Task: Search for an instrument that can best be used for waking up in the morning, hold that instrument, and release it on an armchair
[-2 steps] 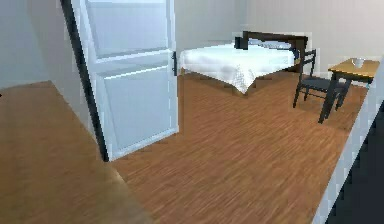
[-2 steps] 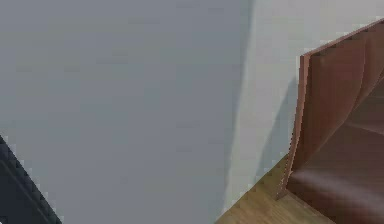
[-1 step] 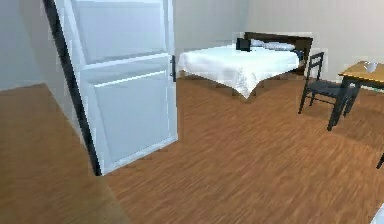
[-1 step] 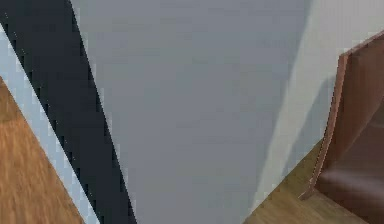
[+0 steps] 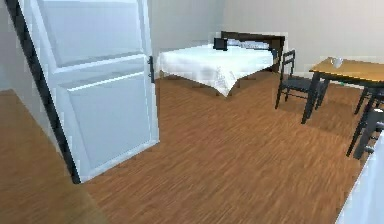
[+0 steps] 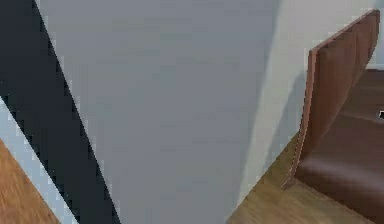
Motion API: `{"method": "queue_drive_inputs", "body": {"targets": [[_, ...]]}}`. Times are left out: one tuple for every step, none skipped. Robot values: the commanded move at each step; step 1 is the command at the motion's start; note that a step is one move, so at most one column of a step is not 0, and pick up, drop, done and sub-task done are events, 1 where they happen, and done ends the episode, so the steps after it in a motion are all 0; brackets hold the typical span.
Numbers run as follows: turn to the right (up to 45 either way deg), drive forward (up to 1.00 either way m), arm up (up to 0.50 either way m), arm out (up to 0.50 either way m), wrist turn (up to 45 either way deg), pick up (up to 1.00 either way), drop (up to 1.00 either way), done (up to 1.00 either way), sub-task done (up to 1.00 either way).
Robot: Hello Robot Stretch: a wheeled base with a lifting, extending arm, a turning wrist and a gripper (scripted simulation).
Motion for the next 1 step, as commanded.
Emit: {"method": "queue_drive_inputs", "body": {"targets": [[0.0,0.20,0.00,0.00,0.0,0.00,0.00,0.00,0.00]]}}
